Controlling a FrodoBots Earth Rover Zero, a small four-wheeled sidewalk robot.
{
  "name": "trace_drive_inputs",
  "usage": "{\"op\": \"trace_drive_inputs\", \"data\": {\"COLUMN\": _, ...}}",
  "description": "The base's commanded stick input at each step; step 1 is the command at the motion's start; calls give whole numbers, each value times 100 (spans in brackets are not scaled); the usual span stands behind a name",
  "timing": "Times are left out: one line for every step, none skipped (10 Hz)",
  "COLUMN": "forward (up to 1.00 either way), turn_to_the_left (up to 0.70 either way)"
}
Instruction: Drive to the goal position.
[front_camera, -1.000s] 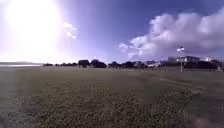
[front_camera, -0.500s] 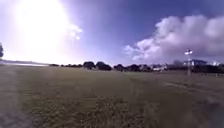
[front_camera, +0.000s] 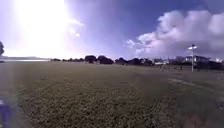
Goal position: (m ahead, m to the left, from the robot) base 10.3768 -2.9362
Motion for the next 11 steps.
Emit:
{"op": "trace_drive_inputs", "data": {"forward": 70, "turn_to_the_left": 0}}
{"op": "trace_drive_inputs", "data": {"forward": 70, "turn_to_the_left": 0}}
{"op": "trace_drive_inputs", "data": {"forward": 70, "turn_to_the_left": 0}}
{"op": "trace_drive_inputs", "data": {"forward": 70, "turn_to_the_left": 0}}
{"op": "trace_drive_inputs", "data": {"forward": 70, "turn_to_the_left": 0}}
{"op": "trace_drive_inputs", "data": {"forward": 70, "turn_to_the_left": 0}}
{"op": "trace_drive_inputs", "data": {"forward": 70, "turn_to_the_left": 4}}
{"op": "trace_drive_inputs", "data": {"forward": 70, "turn_to_the_left": 10}}
{"op": "trace_drive_inputs", "data": {"forward": 70, "turn_to_the_left": 14}}
{"op": "trace_drive_inputs", "data": {"forward": 70, "turn_to_the_left": 14}}
{"op": "trace_drive_inputs", "data": {"forward": 70, "turn_to_the_left": 14}}
